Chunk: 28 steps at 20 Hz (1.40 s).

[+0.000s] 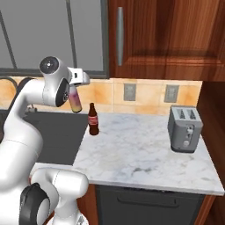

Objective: Place the large bottle from the dining counter next to the other large bottle outside the sink, and place the small bottle from the dining counter next to the other small bottle inside the sink.

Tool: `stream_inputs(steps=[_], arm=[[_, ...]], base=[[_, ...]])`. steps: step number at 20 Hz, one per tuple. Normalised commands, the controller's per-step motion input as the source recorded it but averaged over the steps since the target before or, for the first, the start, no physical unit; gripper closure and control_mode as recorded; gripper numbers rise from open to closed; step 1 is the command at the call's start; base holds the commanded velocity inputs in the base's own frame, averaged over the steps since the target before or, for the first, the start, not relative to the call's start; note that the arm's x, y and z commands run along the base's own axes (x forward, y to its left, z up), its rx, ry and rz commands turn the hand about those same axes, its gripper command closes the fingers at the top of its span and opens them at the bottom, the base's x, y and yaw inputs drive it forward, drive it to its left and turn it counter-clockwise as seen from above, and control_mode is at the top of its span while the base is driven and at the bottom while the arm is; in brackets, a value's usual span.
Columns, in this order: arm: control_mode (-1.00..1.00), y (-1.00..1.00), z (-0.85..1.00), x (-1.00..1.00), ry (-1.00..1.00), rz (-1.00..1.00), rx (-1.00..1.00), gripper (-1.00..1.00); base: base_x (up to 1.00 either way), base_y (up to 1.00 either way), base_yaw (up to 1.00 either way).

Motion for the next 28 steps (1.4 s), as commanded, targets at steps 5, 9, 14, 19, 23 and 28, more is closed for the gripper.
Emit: stream_inputs(steps=[5, 9, 14, 19, 23, 28], arm=[[1.0, 0.0, 0.0, 0.0, 0.0, 0.0, 0.0, 1.0], [1.0, 0.0, 0.0, 0.0, 0.0, 0.0, 0.0, 1.0], [1.0, 0.0, 0.0, 0.0, 0.0, 0.0, 0.0, 1.0], [-1.0, 0.03, -0.02, 0.24, -0.01, -0.02, -0.01, 1.0], [-1.0, 0.03, -0.04, 0.3, -0.01, -0.06, -0.02, 1.0], [-1.0, 0.01, -0.07, 0.02, -0.01, -0.08, -0.01, 1.0]], base=[[0.8, 0.06, -0.1], [1.0, 0.02, -0.06], [0.88, 0.05, -0.05], [0.46, 0.03, -0.03], [0.0, 0.0, 0.0], [0.0, 0.0, 0.0]])
